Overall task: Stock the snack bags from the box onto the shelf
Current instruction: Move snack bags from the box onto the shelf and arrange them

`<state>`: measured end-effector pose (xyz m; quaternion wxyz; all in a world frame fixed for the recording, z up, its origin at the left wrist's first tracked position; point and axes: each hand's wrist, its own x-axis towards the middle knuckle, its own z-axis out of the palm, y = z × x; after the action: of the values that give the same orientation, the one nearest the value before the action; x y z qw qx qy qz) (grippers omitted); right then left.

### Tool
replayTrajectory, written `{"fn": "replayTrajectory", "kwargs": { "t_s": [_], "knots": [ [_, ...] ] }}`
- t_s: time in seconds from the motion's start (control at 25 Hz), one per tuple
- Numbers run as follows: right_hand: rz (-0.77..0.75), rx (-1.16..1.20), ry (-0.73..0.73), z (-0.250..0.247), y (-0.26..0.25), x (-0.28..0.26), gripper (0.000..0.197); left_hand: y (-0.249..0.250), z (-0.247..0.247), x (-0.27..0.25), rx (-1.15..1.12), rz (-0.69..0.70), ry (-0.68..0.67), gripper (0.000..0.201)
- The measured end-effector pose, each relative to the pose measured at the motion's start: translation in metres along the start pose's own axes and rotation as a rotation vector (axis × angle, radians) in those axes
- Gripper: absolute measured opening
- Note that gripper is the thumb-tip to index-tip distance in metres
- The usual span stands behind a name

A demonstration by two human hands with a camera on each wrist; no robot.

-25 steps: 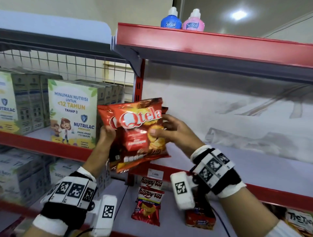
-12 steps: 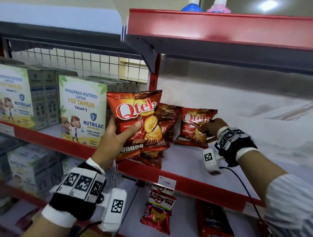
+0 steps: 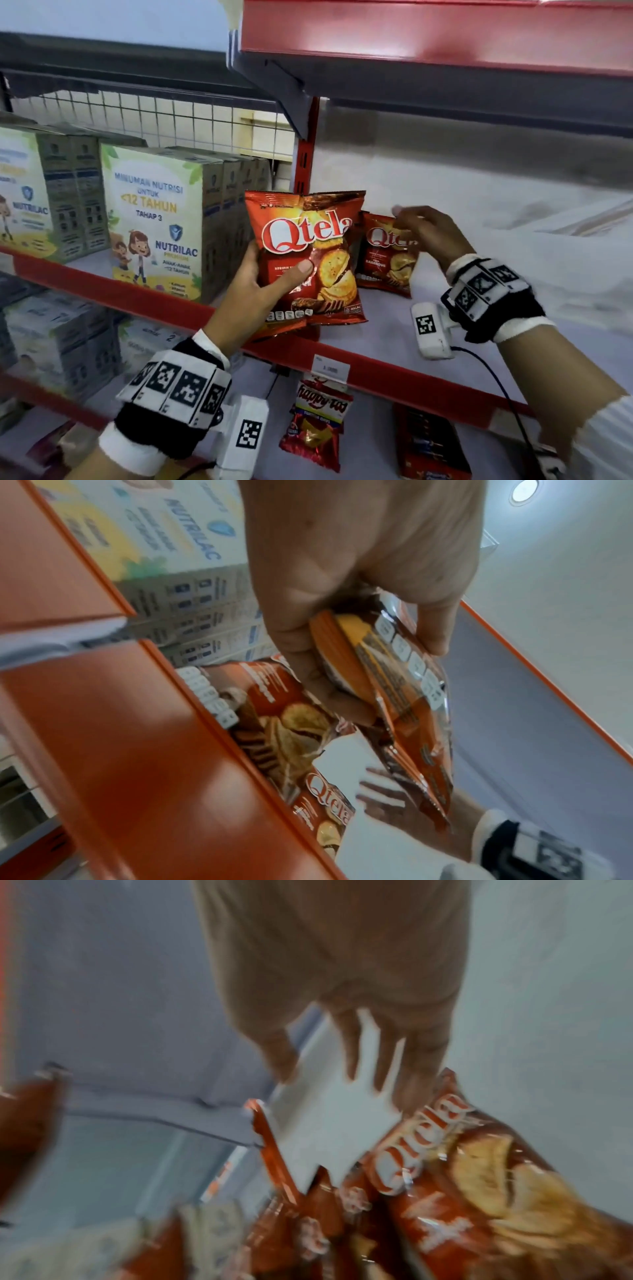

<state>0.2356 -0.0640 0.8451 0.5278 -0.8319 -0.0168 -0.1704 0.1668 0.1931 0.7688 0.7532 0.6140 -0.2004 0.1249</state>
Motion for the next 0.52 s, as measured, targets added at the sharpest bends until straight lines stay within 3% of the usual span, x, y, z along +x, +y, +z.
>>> {"fn": "replayTrajectory", "kwargs": {
  "t_s": [0.08, 0.16, 0.32, 0.52],
  "knots": [
    [-0.082, 0.175, -0.385, 0.007, -0.023, -0.03, 0.066, 0.001, 0.011, 0.001, 0.03, 0.025, -0.035, 0.064],
    [-0.153, 0.115, -0.522, -0.003, -0.034, -0.051, 0.069, 0.0, 0.032, 0.003, 0.047, 0.036, -0.078, 0.066],
    [-0.147, 0.034, -0.355, -0.029, -0.034, -0.055, 0.078, -0.003, 0.043, -0.001, 0.099, 0.018, -0.059, 0.068],
    [0.028, -0.124, -0.131, -0.032, 0.003, -0.027, 0.1, -0.004, 0.021, -0.006, 0.11, -0.012, 0.043, 0.034]
  ]
}}
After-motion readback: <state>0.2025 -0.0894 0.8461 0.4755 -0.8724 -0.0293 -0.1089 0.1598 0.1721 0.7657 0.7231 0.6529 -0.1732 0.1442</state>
